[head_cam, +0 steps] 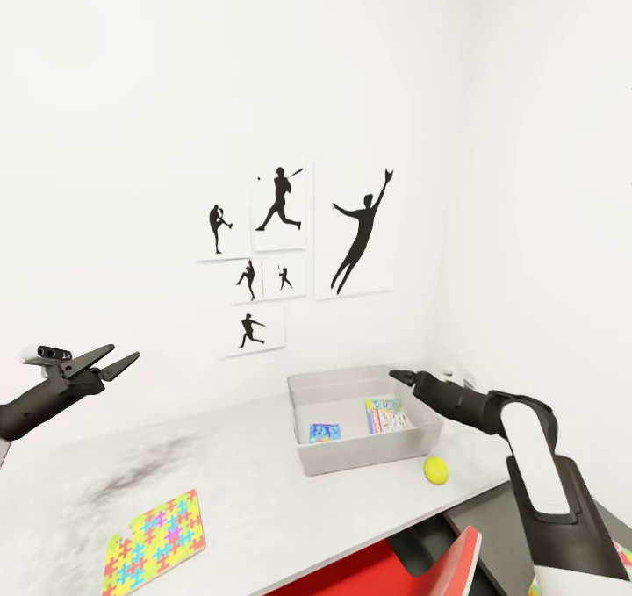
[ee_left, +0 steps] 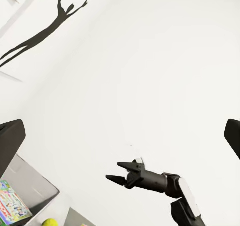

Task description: Put all the toys in the child's room - the three board games (two on the bed and one on the table), the two jigsaw puzzles on the table, and the tennis ball on the table - inside the toy box on the table in the child's room.

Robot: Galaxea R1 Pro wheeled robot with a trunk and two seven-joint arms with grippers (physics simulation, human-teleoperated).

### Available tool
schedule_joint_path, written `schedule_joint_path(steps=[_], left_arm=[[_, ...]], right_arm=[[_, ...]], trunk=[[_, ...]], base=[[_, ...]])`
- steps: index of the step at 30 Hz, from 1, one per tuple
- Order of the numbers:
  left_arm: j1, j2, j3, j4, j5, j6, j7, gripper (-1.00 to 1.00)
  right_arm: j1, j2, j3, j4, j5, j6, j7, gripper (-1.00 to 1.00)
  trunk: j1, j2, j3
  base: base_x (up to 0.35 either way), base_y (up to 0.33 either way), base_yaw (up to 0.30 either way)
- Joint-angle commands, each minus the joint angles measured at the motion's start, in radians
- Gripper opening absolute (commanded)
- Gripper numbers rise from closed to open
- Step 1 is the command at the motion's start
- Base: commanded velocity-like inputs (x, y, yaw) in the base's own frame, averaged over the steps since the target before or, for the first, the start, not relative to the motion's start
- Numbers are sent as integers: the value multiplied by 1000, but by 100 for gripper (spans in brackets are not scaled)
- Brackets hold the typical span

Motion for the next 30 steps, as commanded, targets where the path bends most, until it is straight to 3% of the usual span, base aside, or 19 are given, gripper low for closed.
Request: schedule_joint_path(steps=[1, 5, 8, 16, 21, 30], left_arm=[[0, 0, 0, 0, -1, 11, -4, 100], [0, 0, 0, 0, -1, 11, -4, 100], [0, 0, 0, 0, -1, 11, -4, 100], [0, 0, 0, 0, -1, 11, -4, 100], [0, 0, 0, 0, -1, 10, -4, 100], [0, 0, 0, 0, -1, 9, -4, 100]], right_arm=[[12, 1, 1, -3, -18, 3, -10, 100], [86, 7, 2, -11, -41, 3, -3, 100], [102, 4, -2, -12, -45, 3, 43, 100], [139, 3, -6, -14, -42, 3, 296, 100], [164, 3, -8, -15, -40, 3, 344, 100], [170, 1, -10, -13, -38, 3, 356, 100]], trunk=[[0, 0, 1], [0, 0, 8], [0, 0, 13], [0, 0, 26], [0, 0, 34], [0, 0, 49]], base=[[0, 0, 0], [0, 0, 0], [0, 0, 0], [0, 0, 0], [0, 0, 0], [-24, 0, 0]])
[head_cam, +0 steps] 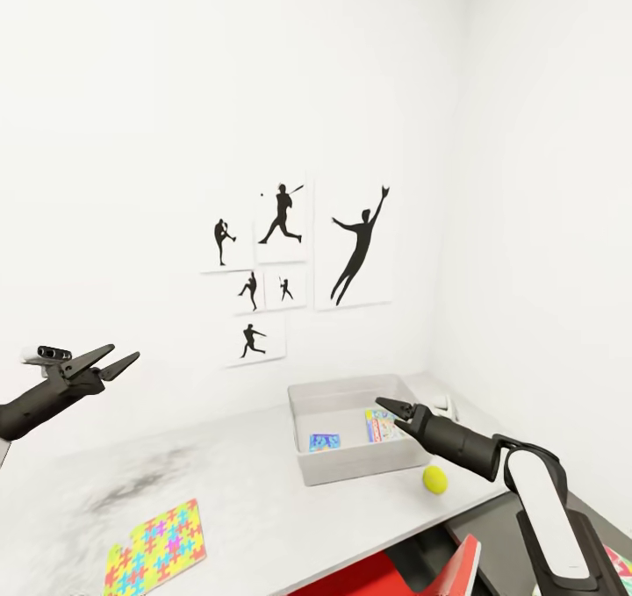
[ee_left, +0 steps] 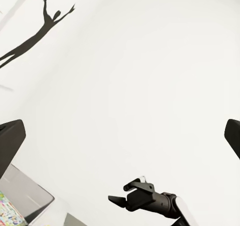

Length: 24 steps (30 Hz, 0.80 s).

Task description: Put all the toys in the child's room - the three board games (two on the bed and one on the table), the two jigsaw puzzles on the table, and the tennis ball on the table - inside the toy box on the table in the child's room.

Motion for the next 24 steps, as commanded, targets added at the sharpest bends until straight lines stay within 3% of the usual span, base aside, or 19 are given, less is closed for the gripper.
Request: schedule_joint_path(steps=[1, 24], left_arm=[[0, 0, 0, 0, -1, 11, -4, 100], [0, 0, 0, 0, -1, 11, -4, 100]], right_arm=[[0, 1, -1, 1, 10, 4, 10, 100], [0, 2, -10, 8, 13, 4, 8, 100]], trunk=[[0, 0, 1], [0, 0, 25]], base=[[-131, 0, 0], [-152, 50, 0]])
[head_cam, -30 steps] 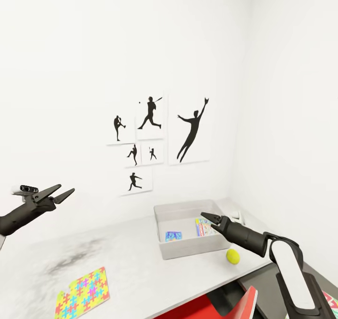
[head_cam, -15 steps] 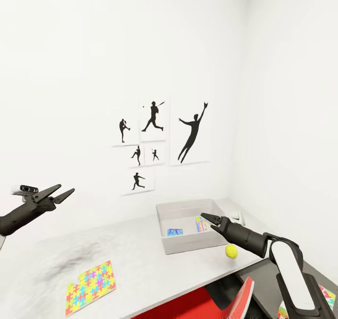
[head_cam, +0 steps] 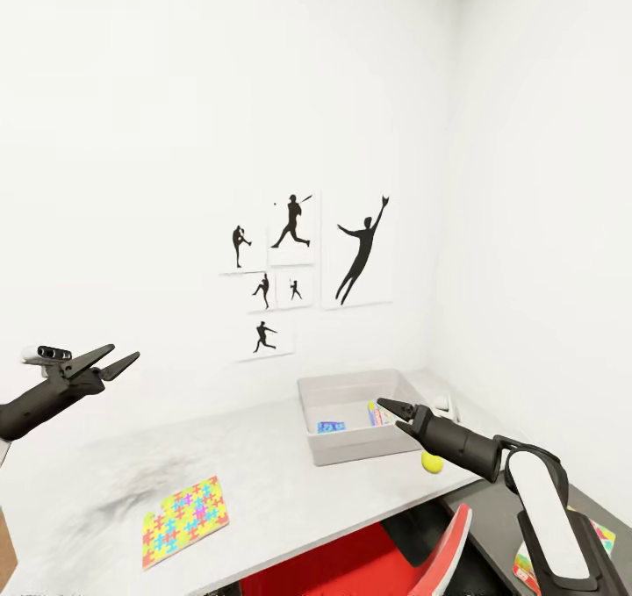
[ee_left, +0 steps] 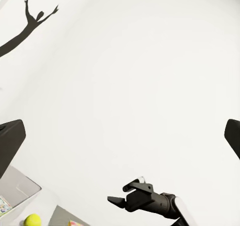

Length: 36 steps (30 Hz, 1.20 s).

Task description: Put all the toys in the child's room - the three board games (two on the bed and one on the table), the two jigsaw puzzles on the table, and the tennis ball on the table - inside the toy box on the table in the child's room.

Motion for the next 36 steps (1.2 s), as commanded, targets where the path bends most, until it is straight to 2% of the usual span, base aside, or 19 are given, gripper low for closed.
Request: schedule_joint_path(steps=[1, 14, 36], left_arm=[[0, 0, 0, 0, -1, 11, -4, 100], [0, 0, 0, 0, 0, 10, -4, 100], [0, -1, 0, 0, 0, 10, -4, 100]], right_arm=[[0, 0, -2, 0, 10, 5, 10, 100], [0, 3, -1, 2, 10, -10, 10, 100], [0, 1, -1, 5, 11, -33, 11, 100]], trunk=[[0, -1, 0], [0, -1, 3], [0, -1, 24]], base=[[-58, 26, 0], [-89, 43, -29], [-261, 164, -227]])
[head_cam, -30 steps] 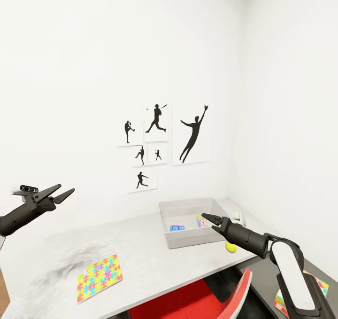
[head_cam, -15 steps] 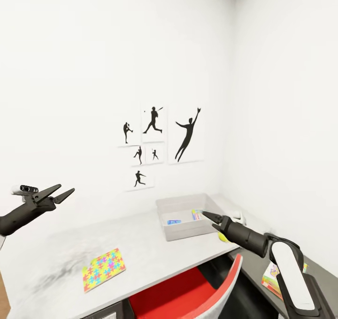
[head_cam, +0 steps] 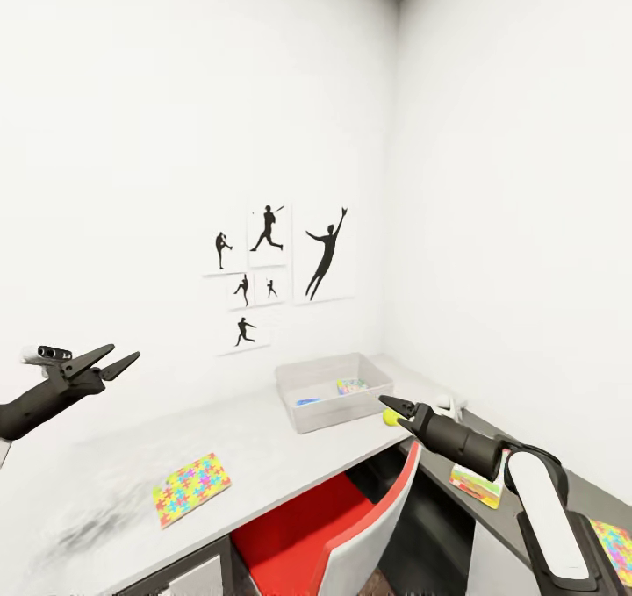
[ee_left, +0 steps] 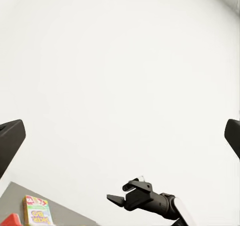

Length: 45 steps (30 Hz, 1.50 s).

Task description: Put all the toys in the child's room - the three board games (two on the bed and one on the table), the two jigsaw puzzles on the table, and the tennis ball on the table - inside the toy box on the table in the child's room.

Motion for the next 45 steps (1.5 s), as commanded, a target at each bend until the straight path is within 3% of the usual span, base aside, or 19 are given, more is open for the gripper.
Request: schedule_joint_path(steps=[1, 24, 45], left_arm=[[0, 0, 0, 0, 0, 11, -4, 100], [0, -1, 0, 0, 0, 11, -4, 100], [0, -1, 0, 0, 0, 11, -4, 100]], right_arm=[[-1, 0, -1, 1, 10, 5, 10, 100], [-1, 1, -2, 2, 9, 2, 9, 100], [-1, 0, -18, 4, 8, 1, 8, 100]], trunk=[[0, -1, 1], [0, -1, 17], [0, -1, 10]], base=[[-265, 168, -253], [-255, 162, -205], [-91, 28, -246]])
